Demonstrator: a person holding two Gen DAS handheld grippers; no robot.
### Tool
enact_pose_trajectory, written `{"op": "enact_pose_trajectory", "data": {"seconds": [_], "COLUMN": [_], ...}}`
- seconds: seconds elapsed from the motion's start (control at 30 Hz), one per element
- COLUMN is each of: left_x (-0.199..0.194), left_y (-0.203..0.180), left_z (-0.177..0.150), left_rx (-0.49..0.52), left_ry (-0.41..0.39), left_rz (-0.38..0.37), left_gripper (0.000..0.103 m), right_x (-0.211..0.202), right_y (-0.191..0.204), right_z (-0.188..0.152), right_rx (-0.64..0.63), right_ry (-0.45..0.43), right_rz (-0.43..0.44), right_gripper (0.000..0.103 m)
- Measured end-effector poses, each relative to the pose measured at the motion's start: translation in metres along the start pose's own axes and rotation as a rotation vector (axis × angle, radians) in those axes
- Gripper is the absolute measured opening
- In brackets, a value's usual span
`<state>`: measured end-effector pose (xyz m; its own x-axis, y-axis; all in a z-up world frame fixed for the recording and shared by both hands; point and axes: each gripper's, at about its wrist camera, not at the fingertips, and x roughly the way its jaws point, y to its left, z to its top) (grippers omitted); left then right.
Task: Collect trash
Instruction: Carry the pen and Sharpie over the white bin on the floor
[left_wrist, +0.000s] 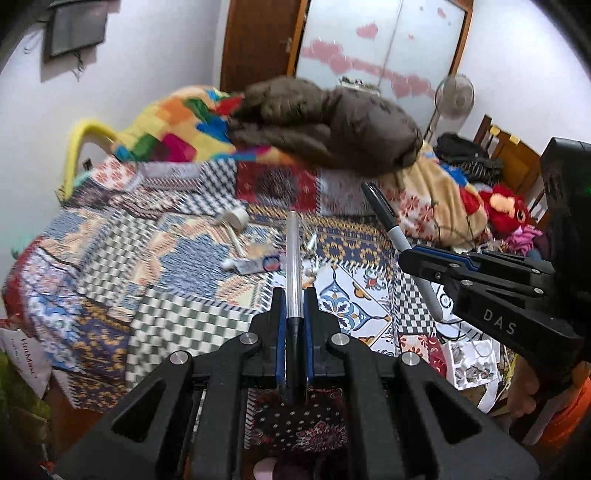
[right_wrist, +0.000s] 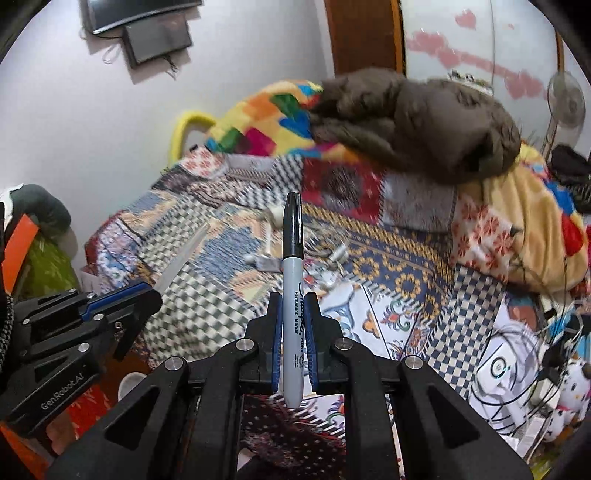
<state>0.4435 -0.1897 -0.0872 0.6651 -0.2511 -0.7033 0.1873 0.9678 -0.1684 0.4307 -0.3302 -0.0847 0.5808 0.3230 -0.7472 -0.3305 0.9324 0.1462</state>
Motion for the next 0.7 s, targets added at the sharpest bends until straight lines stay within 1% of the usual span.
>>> {"op": "enact_pose_trajectory", "data": {"seconds": [0.17,0.33,0.5,0.7], "left_x": [-0.051,-0.098,-0.135,-0.179], "left_y": [0.017,0.045,0.077,0.119], "left_z": [-0.01,-0.027,-0.044,-0.077], "left_rx": [-0.027,-0.06,-0.092,-0.141], "left_ry": [-0.059,-0.101,-0.13,-0.152], "left_rz": [0.021,0.053,0.095,0.155], "left_gripper": [0.007,0.007,0.008,0.008], "right_x": [-0.031,-0.051,-0.062,-0.065], "right_y": [0.036,0.074,0.114,0.172], "right_z": [0.0,-0.004,-0.015,-0.031], "right_rx": [-0.031,-0.065,-0.111,-0.177], "right_ry": [-0.047,-0.07,-0.084,-0.071], "right_rz": [0.024,0.064,0.097,0.143], "right_gripper": [0.01,0.01,0.01,0.01]}}
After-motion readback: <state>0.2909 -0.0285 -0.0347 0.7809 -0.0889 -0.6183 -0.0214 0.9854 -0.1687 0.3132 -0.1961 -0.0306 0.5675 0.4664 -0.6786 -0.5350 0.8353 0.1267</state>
